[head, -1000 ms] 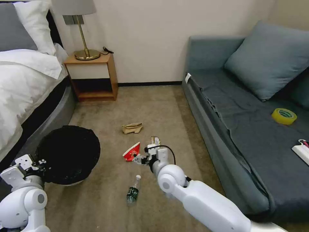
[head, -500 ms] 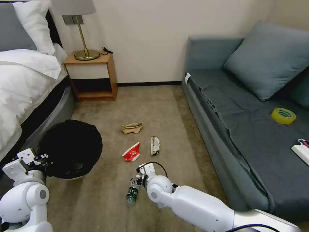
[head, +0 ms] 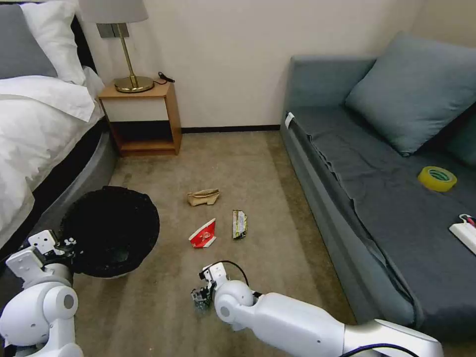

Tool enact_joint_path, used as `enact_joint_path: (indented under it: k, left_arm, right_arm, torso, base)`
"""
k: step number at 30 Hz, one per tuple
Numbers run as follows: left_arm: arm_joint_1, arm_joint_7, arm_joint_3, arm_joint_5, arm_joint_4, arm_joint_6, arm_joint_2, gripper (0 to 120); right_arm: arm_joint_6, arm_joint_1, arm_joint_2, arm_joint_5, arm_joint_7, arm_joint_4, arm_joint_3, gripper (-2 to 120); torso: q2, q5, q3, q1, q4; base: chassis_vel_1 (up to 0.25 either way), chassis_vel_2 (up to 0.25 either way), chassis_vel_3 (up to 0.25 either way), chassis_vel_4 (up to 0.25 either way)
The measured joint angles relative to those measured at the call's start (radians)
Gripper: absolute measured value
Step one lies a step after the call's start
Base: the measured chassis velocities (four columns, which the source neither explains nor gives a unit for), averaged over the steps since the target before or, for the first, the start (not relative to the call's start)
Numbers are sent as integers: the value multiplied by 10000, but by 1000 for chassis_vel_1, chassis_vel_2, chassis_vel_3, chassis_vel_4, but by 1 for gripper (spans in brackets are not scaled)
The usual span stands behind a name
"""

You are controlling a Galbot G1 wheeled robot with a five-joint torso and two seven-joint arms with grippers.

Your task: Pick up the trash bin, then pick up the garbage on the floor and place it into the trash bin.

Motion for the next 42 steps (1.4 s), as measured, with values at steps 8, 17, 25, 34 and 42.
enact_joint_path:
  k: [8,17,25,34,42]
  left_arm:
    - [98,57,33,216,-56,-94,-101,3]
    - [122,120,72,392,-23,-162,-165,3]
    - [73,172,92,689,175,-225,-191,3]
    - [56,189,111,708,173,-234,-197,3]
    - [67,196,146,750,191,-256,-225,3]
  right_arm:
    - [180,-67,336,-331,-302,-680,-129,100]
    - [450,-134,568,-810,-567,-1482,-198,100]
    - [542,-151,746,-1009,-718,-1867,-266,100]
    - [605,-177,880,-1172,-837,-2278,-383,100]
    - [675,-157,1048,-1334,-961,-2662,-411,100]
  torso:
    - [0,0,0,0,0]
    - [0,0,0,0,0]
    - [0,0,0,0,1]
    - [0,0,0,0,0]
    - [0,0,0,0,0]
  base:
    - [0,0,0,0]
    - [0,0,0,0]
    - [0,0,0,0]
    - [0,0,0,0]
    - [0,0,0,0]
